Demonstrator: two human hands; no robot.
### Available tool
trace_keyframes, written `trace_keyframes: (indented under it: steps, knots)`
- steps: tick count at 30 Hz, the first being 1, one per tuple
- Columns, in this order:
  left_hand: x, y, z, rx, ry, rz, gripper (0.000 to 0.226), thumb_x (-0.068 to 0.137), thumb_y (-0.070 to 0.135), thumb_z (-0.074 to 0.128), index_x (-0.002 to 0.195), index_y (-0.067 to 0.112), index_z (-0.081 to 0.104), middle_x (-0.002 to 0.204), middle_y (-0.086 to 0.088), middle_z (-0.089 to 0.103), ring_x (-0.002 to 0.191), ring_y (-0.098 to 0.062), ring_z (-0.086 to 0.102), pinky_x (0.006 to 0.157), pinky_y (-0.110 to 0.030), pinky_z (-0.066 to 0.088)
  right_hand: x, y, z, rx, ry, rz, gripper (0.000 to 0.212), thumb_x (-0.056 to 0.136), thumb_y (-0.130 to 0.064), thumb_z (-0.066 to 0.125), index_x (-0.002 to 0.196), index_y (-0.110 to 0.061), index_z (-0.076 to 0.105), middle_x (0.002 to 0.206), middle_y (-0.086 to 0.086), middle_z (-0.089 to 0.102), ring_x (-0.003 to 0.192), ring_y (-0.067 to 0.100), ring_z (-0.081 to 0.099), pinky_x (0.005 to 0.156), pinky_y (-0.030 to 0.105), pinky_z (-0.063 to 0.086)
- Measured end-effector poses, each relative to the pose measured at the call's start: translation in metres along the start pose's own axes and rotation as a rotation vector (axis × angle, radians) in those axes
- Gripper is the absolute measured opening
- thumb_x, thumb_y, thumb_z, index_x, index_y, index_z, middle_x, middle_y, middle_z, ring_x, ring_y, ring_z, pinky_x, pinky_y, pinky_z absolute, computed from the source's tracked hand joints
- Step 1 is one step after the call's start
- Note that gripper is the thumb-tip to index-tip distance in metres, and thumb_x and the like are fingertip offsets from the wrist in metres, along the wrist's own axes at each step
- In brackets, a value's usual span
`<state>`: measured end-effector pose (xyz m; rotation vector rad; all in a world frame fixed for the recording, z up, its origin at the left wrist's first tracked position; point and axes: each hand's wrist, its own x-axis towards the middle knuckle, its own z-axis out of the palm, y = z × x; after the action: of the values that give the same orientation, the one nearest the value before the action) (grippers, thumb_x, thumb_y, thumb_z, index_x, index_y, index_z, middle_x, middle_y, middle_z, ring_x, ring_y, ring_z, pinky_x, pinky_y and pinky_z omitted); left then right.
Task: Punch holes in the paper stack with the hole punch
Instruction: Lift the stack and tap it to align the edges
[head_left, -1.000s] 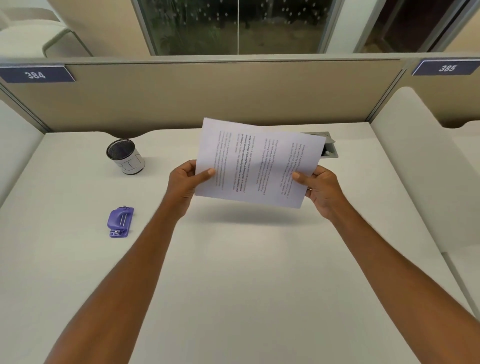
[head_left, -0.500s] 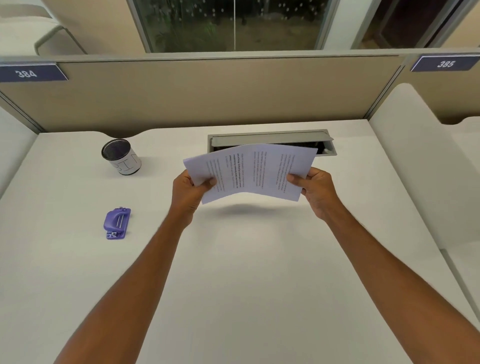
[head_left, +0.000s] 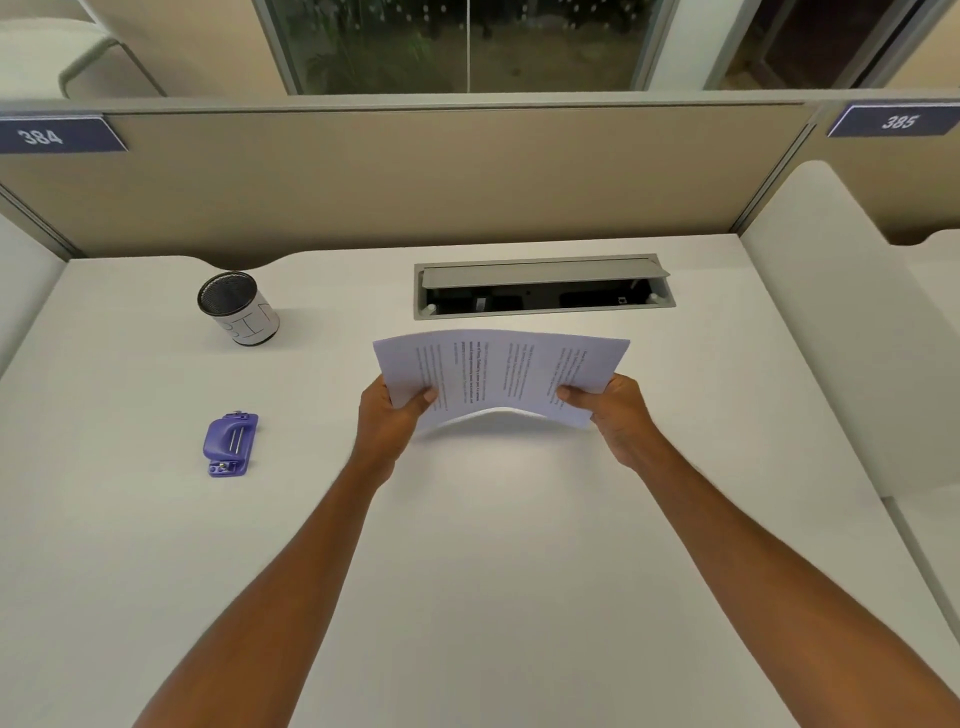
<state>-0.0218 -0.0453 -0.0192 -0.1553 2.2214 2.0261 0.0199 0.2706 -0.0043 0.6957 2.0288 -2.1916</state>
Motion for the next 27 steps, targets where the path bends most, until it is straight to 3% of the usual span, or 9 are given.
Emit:
trace_keyframes:
  steps: [6, 10, 14, 20, 24, 27]
  knots:
    - [-0.004, -0.004, 0.001, -0.023, 0.002, -0.058, 0.029, 0.097, 0.020, 0.082, 0.125, 0.026, 0.074, 0.115, 0.018, 0.082, 0.104, -0.009, 0.080, 0.084, -0.023, 0.066, -0.001, 0.007, 0.001, 0.005, -0.012, 0.039, 0.036, 0.088, 0.005, 0.083, 0.120, -0.011, 0.076, 0.127, 0.010, 0.078, 0.127, 0.042, 0.069, 0.114, 0.055, 0.054]
    - [-0.004, -0.001, 0.001, -0.041, -0.018, -0.083, 0.026, 0.098, 0.018, 0.080, 0.121, 0.029, 0.072, 0.108, 0.022, 0.082, 0.099, -0.006, 0.080, 0.083, -0.028, 0.069, -0.001, 0.003, -0.002, -0.043, -0.018, 0.042, 0.035, 0.091, -0.001, 0.083, 0.123, -0.013, 0.075, 0.121, 0.004, 0.080, 0.118, 0.033, 0.073, 0.110, 0.051, 0.058]
    - [-0.002, 0.006, -0.003, -0.174, -0.045, -0.080, 0.035, 0.097, 0.019, 0.080, 0.130, 0.025, 0.070, 0.126, 0.003, 0.081, 0.111, -0.023, 0.080, 0.088, -0.040, 0.068, 0.000, -0.004, -0.012, -0.015, -0.030, 0.037, 0.038, 0.093, -0.006, 0.082, 0.130, -0.008, 0.075, 0.126, 0.007, 0.081, 0.121, 0.034, 0.074, 0.106, 0.050, 0.060]
    - [-0.003, 0.017, 0.011, -0.441, -0.045, -0.107, 0.039, 0.100, 0.003, 0.073, 0.134, 0.022, 0.067, 0.133, -0.003, 0.078, 0.123, -0.028, 0.075, 0.098, -0.046, 0.065, -0.002, -0.010, -0.002, 0.305, -0.038, 0.083, 0.030, 0.098, -0.004, 0.076, 0.127, -0.012, 0.073, 0.121, 0.008, 0.079, 0.109, 0.029, 0.075, 0.106, 0.049, 0.059]
    - [-0.008, 0.021, 0.035, -0.579, -0.010, -0.135, 0.039, 0.101, -0.002, 0.068, 0.135, 0.018, 0.067, 0.145, -0.013, 0.071, 0.134, -0.035, 0.067, 0.114, -0.056, 0.054, -0.008, -0.016, 0.027, 0.523, -0.116, 0.085, 0.034, 0.100, -0.002, 0.072, 0.131, -0.015, 0.071, 0.131, 0.010, 0.076, 0.119, 0.031, 0.073, 0.101, 0.045, 0.060]
    - [-0.014, 0.022, 0.058, -0.665, 0.009, -0.157, 0.044, 0.102, -0.005, 0.065, 0.144, 0.009, 0.061, 0.149, -0.018, 0.067, 0.141, -0.041, 0.061, 0.117, -0.058, 0.050, -0.011, -0.019, 0.052, 0.609, -0.155, 0.066, 0.048, 0.098, 0.004, 0.071, 0.144, -0.010, 0.064, 0.142, 0.014, 0.072, 0.131, 0.035, 0.069, 0.106, 0.049, 0.059]
